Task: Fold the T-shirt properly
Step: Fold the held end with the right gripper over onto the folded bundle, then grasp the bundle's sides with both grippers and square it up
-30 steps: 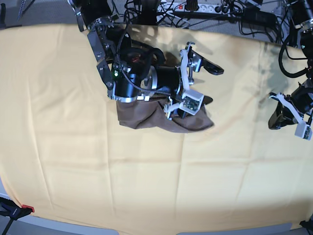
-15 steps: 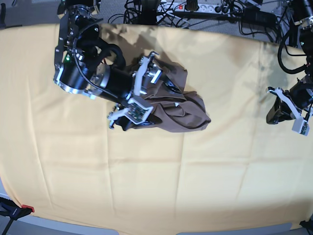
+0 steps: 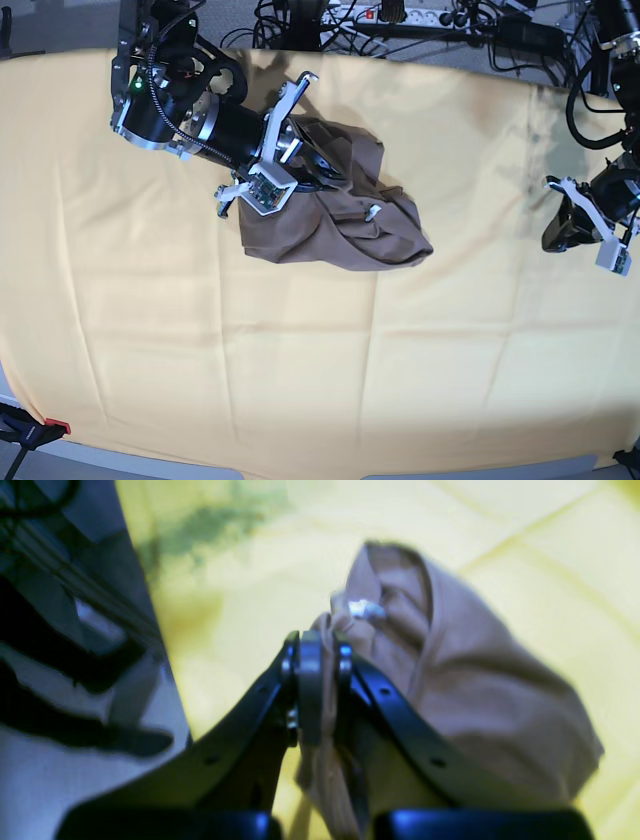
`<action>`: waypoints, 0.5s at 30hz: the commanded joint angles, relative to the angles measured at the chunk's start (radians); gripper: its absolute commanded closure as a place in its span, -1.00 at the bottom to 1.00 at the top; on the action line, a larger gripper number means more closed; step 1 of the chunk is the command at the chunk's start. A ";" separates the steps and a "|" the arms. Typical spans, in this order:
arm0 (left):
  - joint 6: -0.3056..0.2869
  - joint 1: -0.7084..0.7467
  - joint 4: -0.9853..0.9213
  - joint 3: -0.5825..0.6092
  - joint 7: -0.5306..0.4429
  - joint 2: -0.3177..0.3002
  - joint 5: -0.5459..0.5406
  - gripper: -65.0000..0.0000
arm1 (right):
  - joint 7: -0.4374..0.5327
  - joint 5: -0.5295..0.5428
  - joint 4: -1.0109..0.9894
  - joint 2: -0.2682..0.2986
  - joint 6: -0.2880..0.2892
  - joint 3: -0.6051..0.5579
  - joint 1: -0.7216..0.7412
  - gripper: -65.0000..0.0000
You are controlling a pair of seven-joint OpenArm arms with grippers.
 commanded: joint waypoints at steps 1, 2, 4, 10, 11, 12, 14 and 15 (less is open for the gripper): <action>0.000 -0.009 0.014 -0.009 -0.026 -0.021 -0.026 1.00 | 0.059 0.029 0.016 -0.006 0.006 -0.027 0.011 1.00; 0.000 -0.009 0.014 -0.009 -0.026 -0.021 -0.040 1.00 | 0.072 0.029 0.016 -0.006 0.006 -0.058 0.013 1.00; 0.000 -0.009 0.014 -0.009 -0.025 -0.021 -0.061 1.00 | 0.074 0.012 0.016 -0.009 0.006 -0.134 0.017 1.00; 0.000 -0.009 0.014 -0.009 -0.017 -0.021 -0.074 1.00 | 0.087 -0.203 -0.037 -0.088 0.006 -0.340 0.018 1.00; 0.000 -0.009 0.014 -0.009 -0.014 -0.021 -0.074 1.00 | 0.101 -0.231 -0.053 -0.098 0.006 -0.352 0.021 1.00; 0.000 -0.009 0.014 -0.009 -0.015 -0.021 -0.075 1.00 | 0.109 -0.242 -0.072 -0.105 0.006 -0.360 0.030 1.00; 0.000 -0.009 0.014 -0.009 -0.014 -0.021 -0.089 1.00 | 0.120 -0.243 -0.112 -0.110 0.006 -0.364 0.061 1.00; 0.000 -0.009 0.014 -0.009 -0.014 -0.021 -0.101 1.00 | 0.120 -0.244 -0.132 -0.113 0.006 -0.364 0.076 1.00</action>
